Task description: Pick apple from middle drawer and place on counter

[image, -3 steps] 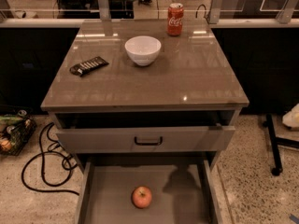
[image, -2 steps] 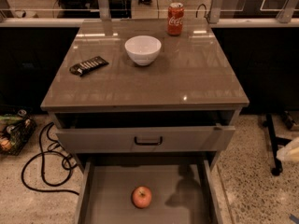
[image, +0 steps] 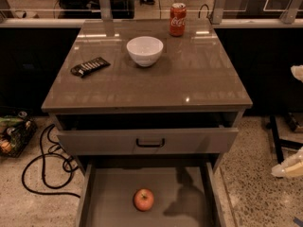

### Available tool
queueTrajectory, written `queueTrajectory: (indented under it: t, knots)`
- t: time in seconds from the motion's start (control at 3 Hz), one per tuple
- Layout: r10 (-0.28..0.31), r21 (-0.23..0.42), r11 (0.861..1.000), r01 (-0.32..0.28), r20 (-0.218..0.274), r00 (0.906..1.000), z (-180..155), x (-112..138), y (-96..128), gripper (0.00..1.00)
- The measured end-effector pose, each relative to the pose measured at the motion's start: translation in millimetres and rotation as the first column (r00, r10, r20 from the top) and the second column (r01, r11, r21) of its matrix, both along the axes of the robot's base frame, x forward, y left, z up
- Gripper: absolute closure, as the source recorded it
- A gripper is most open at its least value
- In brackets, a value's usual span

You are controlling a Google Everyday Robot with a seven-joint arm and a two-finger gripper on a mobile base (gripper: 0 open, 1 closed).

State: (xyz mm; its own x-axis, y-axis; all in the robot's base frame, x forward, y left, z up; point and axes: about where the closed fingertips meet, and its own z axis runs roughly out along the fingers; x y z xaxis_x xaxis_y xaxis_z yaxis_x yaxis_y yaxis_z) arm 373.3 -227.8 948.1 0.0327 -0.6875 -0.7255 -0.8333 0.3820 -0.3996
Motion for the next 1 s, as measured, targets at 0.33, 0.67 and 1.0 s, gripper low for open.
queueTrajectory:
  t: [0.33, 0.67, 1.0]
  knots:
    - [0.0, -0.043, 0.999, -0.002, -0.035, 0.9994, -39.2, 1.0, -10.5, 0.0]
    - [0.007, -0.067, 0.998, -0.012, -0.079, 0.9969, -81.1, -4.6, -19.4, 0.0]
    - [0.023, -0.052, 0.998, -0.029, -0.115, 0.9931, -129.5, -17.6, -21.1, 0.0]
